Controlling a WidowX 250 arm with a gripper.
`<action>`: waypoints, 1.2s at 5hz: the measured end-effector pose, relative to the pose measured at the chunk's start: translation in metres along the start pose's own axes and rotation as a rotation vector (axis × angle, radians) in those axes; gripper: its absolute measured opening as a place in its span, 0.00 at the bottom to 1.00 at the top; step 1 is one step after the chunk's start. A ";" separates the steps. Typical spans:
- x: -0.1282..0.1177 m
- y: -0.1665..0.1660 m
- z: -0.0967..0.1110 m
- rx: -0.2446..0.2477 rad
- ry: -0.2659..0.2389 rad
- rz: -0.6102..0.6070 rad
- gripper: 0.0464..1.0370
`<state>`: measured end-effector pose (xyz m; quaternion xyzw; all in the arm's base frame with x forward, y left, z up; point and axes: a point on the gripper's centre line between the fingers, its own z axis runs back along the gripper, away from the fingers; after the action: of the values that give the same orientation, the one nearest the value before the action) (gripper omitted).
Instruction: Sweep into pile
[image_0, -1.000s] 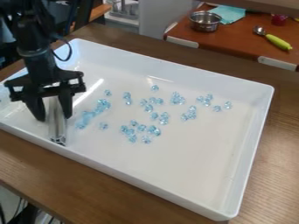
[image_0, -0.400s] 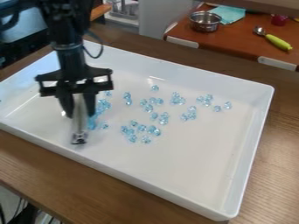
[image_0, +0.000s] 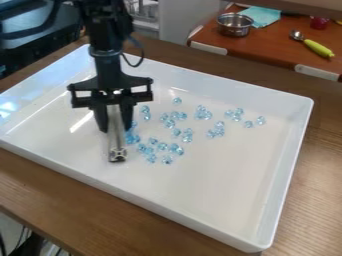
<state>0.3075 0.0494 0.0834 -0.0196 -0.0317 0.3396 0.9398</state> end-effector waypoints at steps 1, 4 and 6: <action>-0.002 -0.010 -0.001 0.005 -0.002 0.003 0.33; -0.013 -0.061 -0.003 -0.011 0.028 0.011 0.33; -0.015 -0.111 -0.005 -0.021 0.031 0.013 0.33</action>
<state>0.3677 -0.0456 0.0844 -0.0350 -0.0206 0.3449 0.9378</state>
